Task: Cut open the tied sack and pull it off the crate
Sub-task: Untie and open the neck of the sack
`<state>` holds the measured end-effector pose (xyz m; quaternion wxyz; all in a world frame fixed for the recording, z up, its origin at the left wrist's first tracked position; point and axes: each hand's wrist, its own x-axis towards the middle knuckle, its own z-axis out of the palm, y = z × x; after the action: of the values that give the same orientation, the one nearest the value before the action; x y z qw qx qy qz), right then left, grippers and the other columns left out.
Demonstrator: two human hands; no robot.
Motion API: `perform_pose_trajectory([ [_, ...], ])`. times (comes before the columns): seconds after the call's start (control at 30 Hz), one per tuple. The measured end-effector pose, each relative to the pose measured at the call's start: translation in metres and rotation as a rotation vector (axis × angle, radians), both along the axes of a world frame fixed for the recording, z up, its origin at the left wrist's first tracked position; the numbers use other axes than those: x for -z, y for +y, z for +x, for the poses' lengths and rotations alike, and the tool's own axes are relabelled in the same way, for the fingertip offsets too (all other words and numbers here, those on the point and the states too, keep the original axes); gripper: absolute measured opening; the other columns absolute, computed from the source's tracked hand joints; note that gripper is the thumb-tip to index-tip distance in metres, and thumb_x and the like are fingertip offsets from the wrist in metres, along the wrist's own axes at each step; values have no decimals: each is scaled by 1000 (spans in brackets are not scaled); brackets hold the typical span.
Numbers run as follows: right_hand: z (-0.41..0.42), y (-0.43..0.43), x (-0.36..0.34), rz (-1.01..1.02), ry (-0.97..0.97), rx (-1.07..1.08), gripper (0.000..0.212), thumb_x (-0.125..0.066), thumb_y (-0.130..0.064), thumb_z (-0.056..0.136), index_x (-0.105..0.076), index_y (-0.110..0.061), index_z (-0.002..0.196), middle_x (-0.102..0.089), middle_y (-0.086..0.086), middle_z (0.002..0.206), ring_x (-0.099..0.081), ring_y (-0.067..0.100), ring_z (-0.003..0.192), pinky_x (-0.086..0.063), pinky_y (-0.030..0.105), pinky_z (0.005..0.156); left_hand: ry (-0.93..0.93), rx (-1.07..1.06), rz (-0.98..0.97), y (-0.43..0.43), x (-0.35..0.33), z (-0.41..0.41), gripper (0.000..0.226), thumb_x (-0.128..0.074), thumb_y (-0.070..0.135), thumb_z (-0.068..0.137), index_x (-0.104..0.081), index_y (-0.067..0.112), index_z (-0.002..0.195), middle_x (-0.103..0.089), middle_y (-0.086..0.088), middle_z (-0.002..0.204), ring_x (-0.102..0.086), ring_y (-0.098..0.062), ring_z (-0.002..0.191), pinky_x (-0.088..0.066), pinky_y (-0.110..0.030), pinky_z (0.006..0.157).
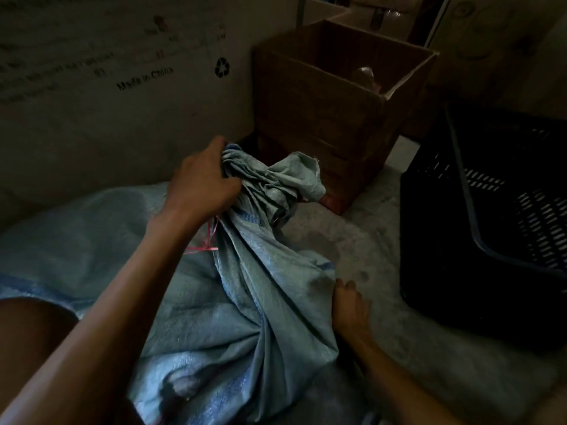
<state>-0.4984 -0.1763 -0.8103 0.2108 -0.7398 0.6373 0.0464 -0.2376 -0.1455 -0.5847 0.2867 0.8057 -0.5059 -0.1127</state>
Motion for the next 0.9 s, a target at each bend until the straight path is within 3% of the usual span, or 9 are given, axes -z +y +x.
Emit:
perform_pose_trajectory([
  [0.17,-1,-7,3,-42,-109,108,37,-48,-33,98,-56,-12,127,-57,15,127,-58,32,114,-51,39,93,45,2,144,-5,0,-2,71,-47,65,65,-43,30,127,-62,-13,124,-63,-38,107,-54,-53,91],
  [0.3,18,-52,-58,-88,-749,375,20,-61,-15,92,-70,-16,110,-72,9,107,-67,26,99,-50,29,85,141,-116,77,-8,-2,-5,70,-52,79,66,-51,31,117,-64,-8,122,-62,-32,110,-53,-51,93],
  [0.37,30,-65,-111,50,-1106,322,12,-60,-19,96,-70,-22,103,-72,5,94,-66,18,82,-52,29,75,162,-163,15,-8,-5,-6,70,-56,81,67,-56,25,109,-67,-6,113,-63,-29,106,-55,-50,90],
  [0.43,41,-64,-164,215,-1232,91,21,-62,-36,95,-67,-24,111,-71,0,95,-66,12,78,-50,25,70,203,-195,-49,-9,-9,-7,69,-58,80,70,-61,20,103,-69,-5,105,-65,-27,99,-56,-47,87],
  [0.5,53,-57,-202,267,-1220,-103,40,-72,-37,87,-60,-26,123,-69,-12,102,-68,-3,83,-51,18,71,293,-197,-121,-11,-12,-9,60,-64,73,76,-67,17,99,-72,-4,99,-68,-24,94,-58,-43,85],
  [0.57,68,-58,-224,90,-1151,-229,46,-79,-22,82,-57,-24,122,-66,-19,101,-64,-17,86,-52,11,74,465,-181,-187,-13,-16,-12,51,-69,65,78,-72,18,97,-76,-2,94,-72,-19,90,-60,-44,86],
  [0.73,85,-103,-291,-365,-1008,-324,36,-78,-6,75,-69,-22,105,-74,-5,105,-68,9,104,-54,41,96,688,-29,-337,-12,-38,-29,42,-66,52,89,-77,12,95,-80,-7,84,-76,-17,80,-63,-37,71],
  [0.83,91,-120,-345,-422,-885,-383,37,-80,-16,76,-71,-25,111,-74,-4,107,-68,13,104,-54,42,96,775,-1,-364,-12,-54,-40,42,-59,49,94,-74,12,80,-76,0,64,-71,-5,61,-55,-19,50],
  [0.9,94,-121,-367,-322,-847,-414,46,-85,-19,75,-68,-18,118,-72,0,109,-67,14,104,-54,36,97,927,-55,-341,-13,-63,-37,39,-62,53,90,-73,18,78,-78,5,70,-75,-6,71,-58,-20,62],
])
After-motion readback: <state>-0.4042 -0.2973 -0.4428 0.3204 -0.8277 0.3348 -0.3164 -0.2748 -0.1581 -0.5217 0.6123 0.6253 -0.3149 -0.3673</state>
